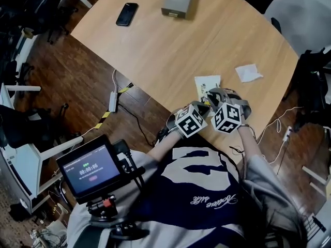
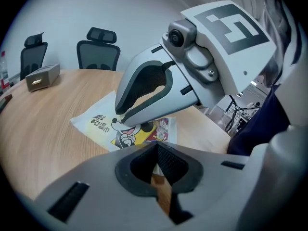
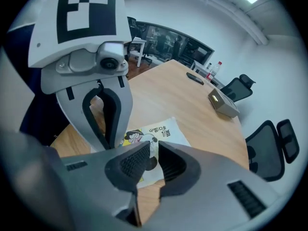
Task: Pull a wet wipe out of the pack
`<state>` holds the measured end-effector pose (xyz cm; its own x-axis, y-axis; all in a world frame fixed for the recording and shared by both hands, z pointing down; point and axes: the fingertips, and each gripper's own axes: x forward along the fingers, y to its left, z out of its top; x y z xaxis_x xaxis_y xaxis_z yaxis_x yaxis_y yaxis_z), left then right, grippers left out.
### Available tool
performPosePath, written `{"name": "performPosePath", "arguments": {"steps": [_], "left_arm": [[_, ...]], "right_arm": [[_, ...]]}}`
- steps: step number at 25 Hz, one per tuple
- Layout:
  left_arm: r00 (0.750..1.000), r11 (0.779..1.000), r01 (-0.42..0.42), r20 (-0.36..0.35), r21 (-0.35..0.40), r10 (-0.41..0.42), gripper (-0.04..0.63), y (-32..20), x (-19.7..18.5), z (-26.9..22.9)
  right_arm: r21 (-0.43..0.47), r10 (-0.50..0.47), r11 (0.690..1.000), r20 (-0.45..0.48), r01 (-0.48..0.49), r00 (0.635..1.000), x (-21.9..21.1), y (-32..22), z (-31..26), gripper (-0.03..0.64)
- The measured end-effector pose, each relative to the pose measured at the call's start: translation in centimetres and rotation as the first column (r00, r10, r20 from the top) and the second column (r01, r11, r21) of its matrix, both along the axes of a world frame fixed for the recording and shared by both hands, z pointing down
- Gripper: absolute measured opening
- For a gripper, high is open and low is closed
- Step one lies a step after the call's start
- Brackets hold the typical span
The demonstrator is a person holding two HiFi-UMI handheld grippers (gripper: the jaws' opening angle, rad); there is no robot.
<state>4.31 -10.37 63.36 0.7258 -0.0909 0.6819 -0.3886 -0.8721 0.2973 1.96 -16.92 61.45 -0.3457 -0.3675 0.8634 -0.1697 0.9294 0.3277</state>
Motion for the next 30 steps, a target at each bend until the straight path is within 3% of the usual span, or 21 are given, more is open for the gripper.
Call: {"name": "performPosePath", "arguments": {"steps": [4, 7, 10, 12, 15, 19, 26, 30], "left_arm": [[1.000, 1.000, 0.001, -0.001, 0.006, -0.001, 0.002, -0.1, -0.1, 0.0], [1.000, 1.000, 0.002, -0.002, 0.001, -0.002, 0.002, -0.1, 0.0, 0.1], [1.000, 1.000, 0.001, -0.002, -0.007, -0.001, 0.002, 0.0, 0.0, 0.0], [1.000, 1.000, 0.000, -0.003, -0.014, -0.001, 0.002, -0.1, 0.0, 0.0], [1.000, 1.000, 0.000, -0.002, -0.022, 0.000, 0.002, -0.1, 0.0, 0.0], [1.000, 1.000, 0.002, -0.001, -0.026, -0.002, 0.002, -0.1, -0.2, 0.1], [1.000, 1.000, -0.001, 0.006, -0.023, 0.001, 0.002, -0.2, -0.2, -0.1], [1.000, 1.000, 0.001, 0.010, -0.025, -0.001, 0.002, -0.2, -0.3, -0.1]], "right_arm": [[-0.052, -0.022, 0.998, -0.034, 0.020, 0.999, -0.1, -0.1, 1.1, 0.051], [-0.069, -0.006, 0.998, -0.021, 0.004, 1.000, -0.3, 0.0, 1.5, 0.014], [-0.099, 0.078, 0.992, 0.030, -0.075, 0.996, -0.2, 0.0, 1.3, 0.003], [-0.166, 0.183, 0.972, 0.106, -0.164, 0.977, -0.1, -0.1, 0.9, 0.002], [-0.301, 0.368, 0.909, 0.256, -0.288, 0.894, 0.0, -0.2, -0.4, 0.002], [-0.446, 0.534, 0.820, 0.375, -0.358, 0.758, 0.5, 0.4, -2.1, 0.002], [-0.571, 0.661, 0.728, 0.439, -0.379, 0.609, 1.0, 2.5, -3.3, 0.002], [-0.646, 0.726, 0.670, 0.471, -0.365, 0.500, 1.0, 2.8, -4.1, 0.000]]}}
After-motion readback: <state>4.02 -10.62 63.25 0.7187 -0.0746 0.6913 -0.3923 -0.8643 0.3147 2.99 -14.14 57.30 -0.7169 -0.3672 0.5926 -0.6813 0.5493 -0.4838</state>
